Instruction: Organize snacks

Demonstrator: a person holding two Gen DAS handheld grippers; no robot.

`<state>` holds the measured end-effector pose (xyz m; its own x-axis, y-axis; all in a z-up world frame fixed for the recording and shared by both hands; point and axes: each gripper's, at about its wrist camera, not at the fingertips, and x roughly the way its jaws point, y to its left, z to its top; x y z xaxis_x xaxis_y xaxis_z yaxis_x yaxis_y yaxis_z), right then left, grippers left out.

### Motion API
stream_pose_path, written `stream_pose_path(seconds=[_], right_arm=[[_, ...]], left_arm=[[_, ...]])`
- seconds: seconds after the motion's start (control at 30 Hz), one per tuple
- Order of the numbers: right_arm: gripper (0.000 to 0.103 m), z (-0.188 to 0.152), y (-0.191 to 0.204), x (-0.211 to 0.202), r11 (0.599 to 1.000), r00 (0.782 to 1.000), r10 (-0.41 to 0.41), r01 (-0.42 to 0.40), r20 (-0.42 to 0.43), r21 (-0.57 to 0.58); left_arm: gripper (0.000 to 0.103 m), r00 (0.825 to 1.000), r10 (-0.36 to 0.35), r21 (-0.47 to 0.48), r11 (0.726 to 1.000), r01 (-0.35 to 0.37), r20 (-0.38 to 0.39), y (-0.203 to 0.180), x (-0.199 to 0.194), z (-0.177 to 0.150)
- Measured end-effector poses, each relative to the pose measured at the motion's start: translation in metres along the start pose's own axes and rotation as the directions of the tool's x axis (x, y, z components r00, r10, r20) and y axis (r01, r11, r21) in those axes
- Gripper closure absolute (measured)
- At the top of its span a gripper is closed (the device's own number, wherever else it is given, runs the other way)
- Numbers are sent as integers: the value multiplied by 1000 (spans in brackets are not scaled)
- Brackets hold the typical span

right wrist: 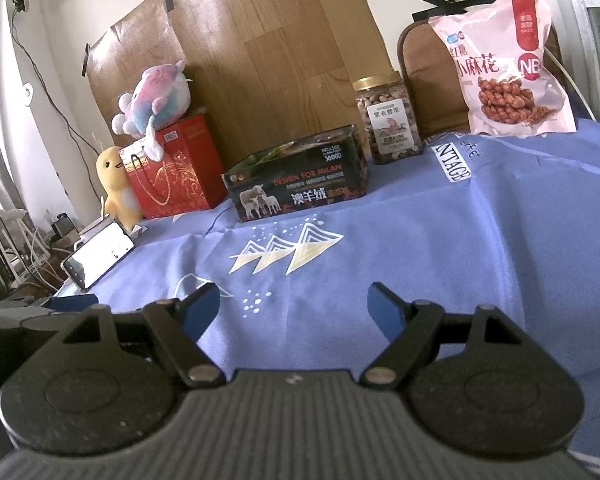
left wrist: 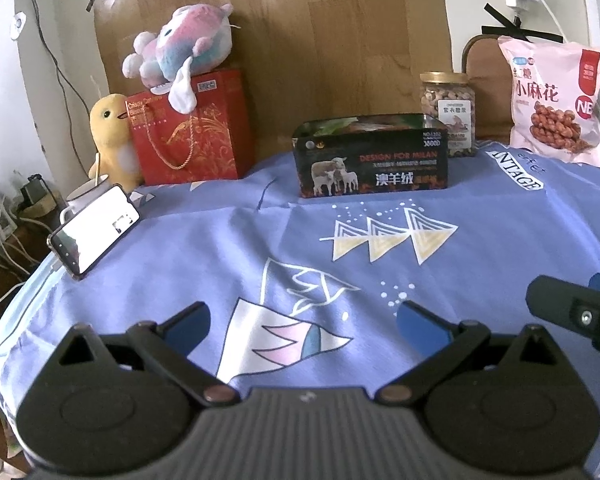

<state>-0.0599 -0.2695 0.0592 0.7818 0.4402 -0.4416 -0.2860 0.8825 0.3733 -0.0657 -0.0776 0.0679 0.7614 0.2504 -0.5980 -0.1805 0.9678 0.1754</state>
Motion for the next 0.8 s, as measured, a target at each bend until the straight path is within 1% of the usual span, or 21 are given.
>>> stream_pose_path(seconds=[0.4,0.8], right_arm=[[20,-2,-3,1,1000,1000,0,0,-3,6],[20,-1,-3,1,1000,1000,0,0,-4,4]], left_arm=[[0,999,-47,-6,999,47,-19,0,1,-3],[0,998,-59,-13,998,59,-26,1,3,-3]])
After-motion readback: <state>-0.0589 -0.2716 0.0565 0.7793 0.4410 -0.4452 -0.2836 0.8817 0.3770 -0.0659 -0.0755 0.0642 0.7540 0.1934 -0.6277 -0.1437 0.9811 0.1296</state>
